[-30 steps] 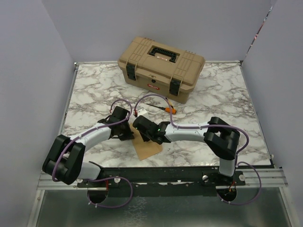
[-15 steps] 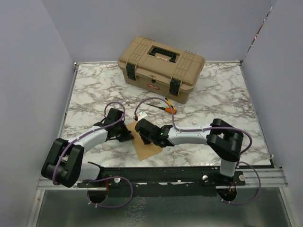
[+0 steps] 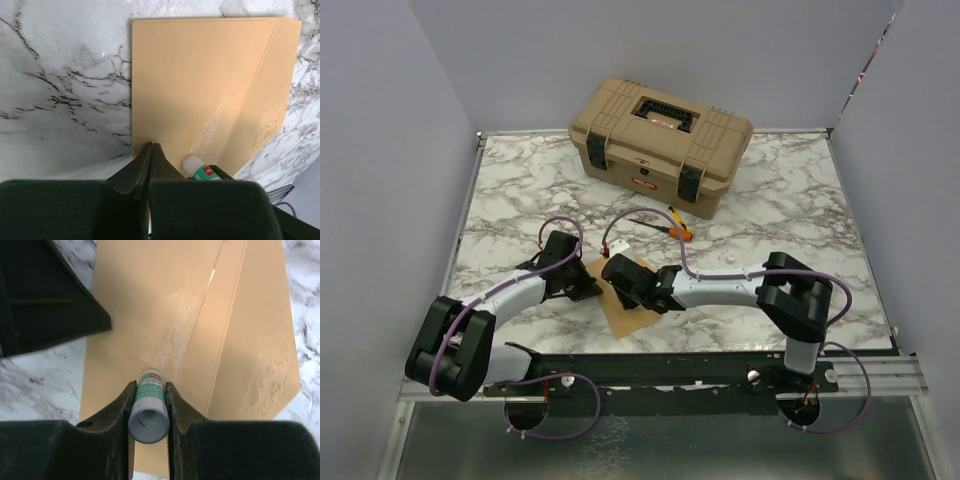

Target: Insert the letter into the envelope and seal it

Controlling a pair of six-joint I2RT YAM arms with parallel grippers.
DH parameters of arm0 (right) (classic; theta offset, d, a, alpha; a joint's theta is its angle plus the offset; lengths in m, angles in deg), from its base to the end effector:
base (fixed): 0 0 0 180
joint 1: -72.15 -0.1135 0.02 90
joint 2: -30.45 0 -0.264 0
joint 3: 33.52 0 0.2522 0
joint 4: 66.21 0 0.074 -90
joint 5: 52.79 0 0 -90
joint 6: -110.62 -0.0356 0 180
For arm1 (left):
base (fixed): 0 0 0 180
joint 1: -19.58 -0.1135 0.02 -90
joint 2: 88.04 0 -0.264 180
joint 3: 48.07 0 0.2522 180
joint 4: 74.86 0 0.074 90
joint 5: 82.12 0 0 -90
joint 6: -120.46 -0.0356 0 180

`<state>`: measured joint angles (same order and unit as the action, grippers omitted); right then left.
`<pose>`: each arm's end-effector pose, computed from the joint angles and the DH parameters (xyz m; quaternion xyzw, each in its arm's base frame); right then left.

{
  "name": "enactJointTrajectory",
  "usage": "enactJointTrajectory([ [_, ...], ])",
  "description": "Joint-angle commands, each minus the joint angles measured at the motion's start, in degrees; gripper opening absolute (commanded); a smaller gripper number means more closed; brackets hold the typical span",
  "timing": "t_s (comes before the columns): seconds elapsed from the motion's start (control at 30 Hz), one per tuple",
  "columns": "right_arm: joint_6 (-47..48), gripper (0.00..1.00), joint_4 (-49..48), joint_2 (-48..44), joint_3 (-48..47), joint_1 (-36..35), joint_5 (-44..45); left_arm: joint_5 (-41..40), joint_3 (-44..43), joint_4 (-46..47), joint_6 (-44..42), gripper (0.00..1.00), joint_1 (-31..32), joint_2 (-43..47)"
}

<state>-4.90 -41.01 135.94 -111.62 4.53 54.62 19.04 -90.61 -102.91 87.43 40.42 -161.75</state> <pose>0.1545 0.3473 0.1661 -0.2910 0.8912 0.1317 0.3220 0.2008 -0.0838 0.1428 -0.2730 0.9203 -0.2388 0.1467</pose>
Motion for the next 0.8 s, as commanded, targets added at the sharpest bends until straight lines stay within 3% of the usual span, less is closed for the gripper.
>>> enactJointTrajectory([
  [0.0,-1.1,0.01,6.9,8.1,-2.5,1.5,3.4,-3.6,2.1,-3.1,-3.1,0.00,-0.4,-0.1],
  [0.2,-2.0,0.01,9.9,9.4,-7.1,2.4,6.6,-3.5,2.5,-3.2,-3.4,0.00,-0.5,-0.6],
  [0.63,-4.9,0.01,7.8,0.1,5.5,1.5,-1.0,-4.9,2.8,-2.7,-1.6,0.00,-0.6,-0.3],
  [0.77,-4.1,0.01,6.7,1.7,3.8,1.5,-0.7,-4.5,2.6,-2.7,-1.6,0.00,-0.7,-0.1],
])
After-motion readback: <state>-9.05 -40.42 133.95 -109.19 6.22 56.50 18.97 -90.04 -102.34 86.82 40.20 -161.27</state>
